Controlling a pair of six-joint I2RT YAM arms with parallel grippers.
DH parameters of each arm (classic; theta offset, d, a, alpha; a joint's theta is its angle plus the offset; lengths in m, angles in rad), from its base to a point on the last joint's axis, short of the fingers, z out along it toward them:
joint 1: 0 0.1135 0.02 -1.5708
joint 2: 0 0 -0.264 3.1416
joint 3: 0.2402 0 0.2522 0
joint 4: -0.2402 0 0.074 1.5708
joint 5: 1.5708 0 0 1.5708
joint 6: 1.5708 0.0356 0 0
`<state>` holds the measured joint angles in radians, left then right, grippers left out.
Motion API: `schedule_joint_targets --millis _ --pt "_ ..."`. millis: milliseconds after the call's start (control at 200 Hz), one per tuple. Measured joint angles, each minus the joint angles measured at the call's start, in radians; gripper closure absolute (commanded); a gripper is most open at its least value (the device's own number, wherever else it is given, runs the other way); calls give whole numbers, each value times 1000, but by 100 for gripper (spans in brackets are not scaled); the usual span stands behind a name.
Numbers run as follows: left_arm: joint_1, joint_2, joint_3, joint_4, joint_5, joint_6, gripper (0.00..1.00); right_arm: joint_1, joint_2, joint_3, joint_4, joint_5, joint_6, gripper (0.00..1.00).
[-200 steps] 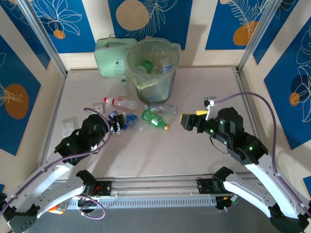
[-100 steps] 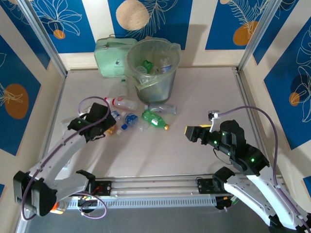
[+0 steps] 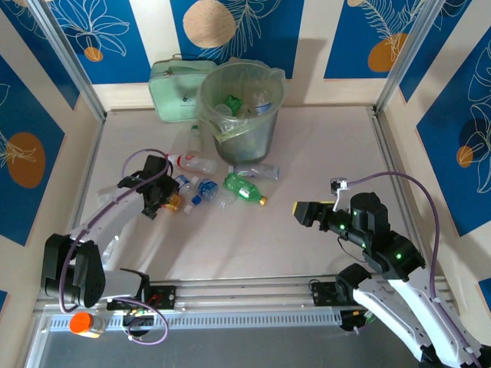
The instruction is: Put the plastic bottles in the bin
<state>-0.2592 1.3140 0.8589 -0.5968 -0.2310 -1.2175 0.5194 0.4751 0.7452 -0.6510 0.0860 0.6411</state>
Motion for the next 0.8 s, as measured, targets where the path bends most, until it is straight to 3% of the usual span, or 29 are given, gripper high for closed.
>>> schedule_joint_targets --millis 505,660,800 --pt "19 151 -53 146 19 -88 10 -77 -3 -37 8 -75 26 12" --pt "22 208 -53 186 25 -94 17 -92 -3 -41 8 -92 26 12" --pt "25 224 -52 225 37 -93 33 -104 -3 -41 8 -101 26 12"
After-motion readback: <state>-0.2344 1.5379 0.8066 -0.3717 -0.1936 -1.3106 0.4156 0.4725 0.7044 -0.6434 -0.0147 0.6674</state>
